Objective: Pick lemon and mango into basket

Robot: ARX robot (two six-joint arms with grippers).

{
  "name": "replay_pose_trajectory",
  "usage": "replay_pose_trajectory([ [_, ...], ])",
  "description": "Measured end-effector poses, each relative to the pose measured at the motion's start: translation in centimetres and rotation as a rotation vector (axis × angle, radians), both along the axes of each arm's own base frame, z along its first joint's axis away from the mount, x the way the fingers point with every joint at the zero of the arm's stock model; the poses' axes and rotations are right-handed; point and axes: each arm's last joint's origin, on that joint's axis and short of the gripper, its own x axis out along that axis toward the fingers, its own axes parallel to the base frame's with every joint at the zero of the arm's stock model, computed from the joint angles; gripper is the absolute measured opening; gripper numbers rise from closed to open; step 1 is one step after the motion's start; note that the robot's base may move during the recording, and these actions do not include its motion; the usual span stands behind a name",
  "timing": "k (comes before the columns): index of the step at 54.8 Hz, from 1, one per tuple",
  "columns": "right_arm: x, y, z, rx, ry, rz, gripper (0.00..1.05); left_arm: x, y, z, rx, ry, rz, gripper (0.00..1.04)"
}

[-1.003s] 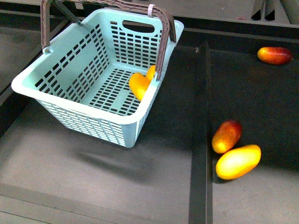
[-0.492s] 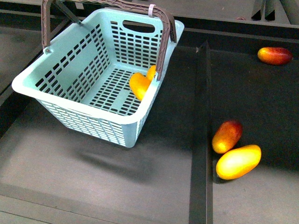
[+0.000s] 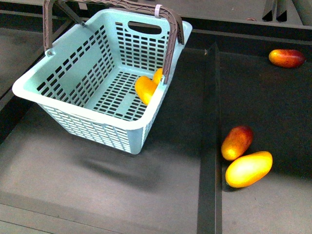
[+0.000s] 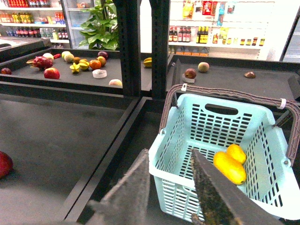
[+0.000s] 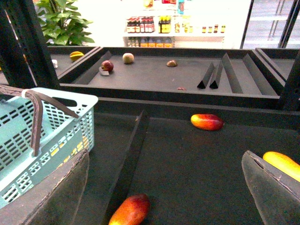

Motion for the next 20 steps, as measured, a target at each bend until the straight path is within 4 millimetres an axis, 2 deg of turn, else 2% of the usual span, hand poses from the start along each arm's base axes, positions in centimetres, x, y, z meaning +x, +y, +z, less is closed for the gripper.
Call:
replay_pose_trajectory([
  [7, 0.00, 0.00, 0.00, 0.000, 0.000, 0.000, 0.96, 0.00, 0.00, 0.00, 0.000, 0.000, 0.000, 0.69],
  [12, 0.00, 0.00, -0.01, 0.000, 0.000, 0.000, 0.96, 0.00, 0.00, 0.00, 0.000, 0.000, 0.000, 0.86],
  [14, 0.00, 0.00, -0.01, 0.000, 0.000, 0.000, 0.96, 0.00, 0.00, 0.00, 0.000, 0.000, 0.000, 0.97],
  [15, 0.00, 0.00, -0.01, 0.000, 0.000, 0.000, 0.96, 0.00, 0.00, 0.00, 0.002, 0.000, 0.000, 0.99],
  [20, 0.00, 0.00, -0.01, 0.000, 0.000, 0.000, 0.96, 0.00, 0.00, 0.00, 0.002, 0.000, 0.000, 0.98],
])
